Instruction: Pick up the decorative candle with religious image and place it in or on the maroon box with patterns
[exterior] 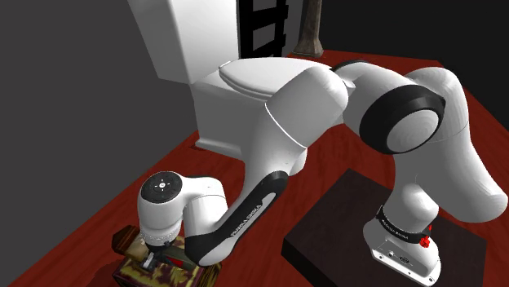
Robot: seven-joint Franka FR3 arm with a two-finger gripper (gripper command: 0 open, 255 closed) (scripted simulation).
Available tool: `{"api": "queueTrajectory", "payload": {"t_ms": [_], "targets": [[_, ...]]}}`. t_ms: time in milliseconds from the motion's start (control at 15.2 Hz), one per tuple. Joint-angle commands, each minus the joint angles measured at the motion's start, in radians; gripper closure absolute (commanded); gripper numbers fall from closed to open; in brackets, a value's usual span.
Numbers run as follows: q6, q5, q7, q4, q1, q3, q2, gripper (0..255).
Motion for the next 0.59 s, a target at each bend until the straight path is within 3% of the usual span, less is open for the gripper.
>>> {"api": "queueTrajectory", "payload": {"t_ms": [0, 66, 132, 528], "targets": [[0.001, 0.0, 0.0, 0.001, 0.0, 0.0, -0.001, 255], [0.001, 0.0, 0.0, 0.001, 0.0, 0.0, -0.001, 255], [0.001, 0.0, 0.0, 0.001, 0.0, 0.0, -0.001, 0], [-0.013, 0.002, -0.001, -0.019, 0.0, 0.003, -0.034, 0]]}}
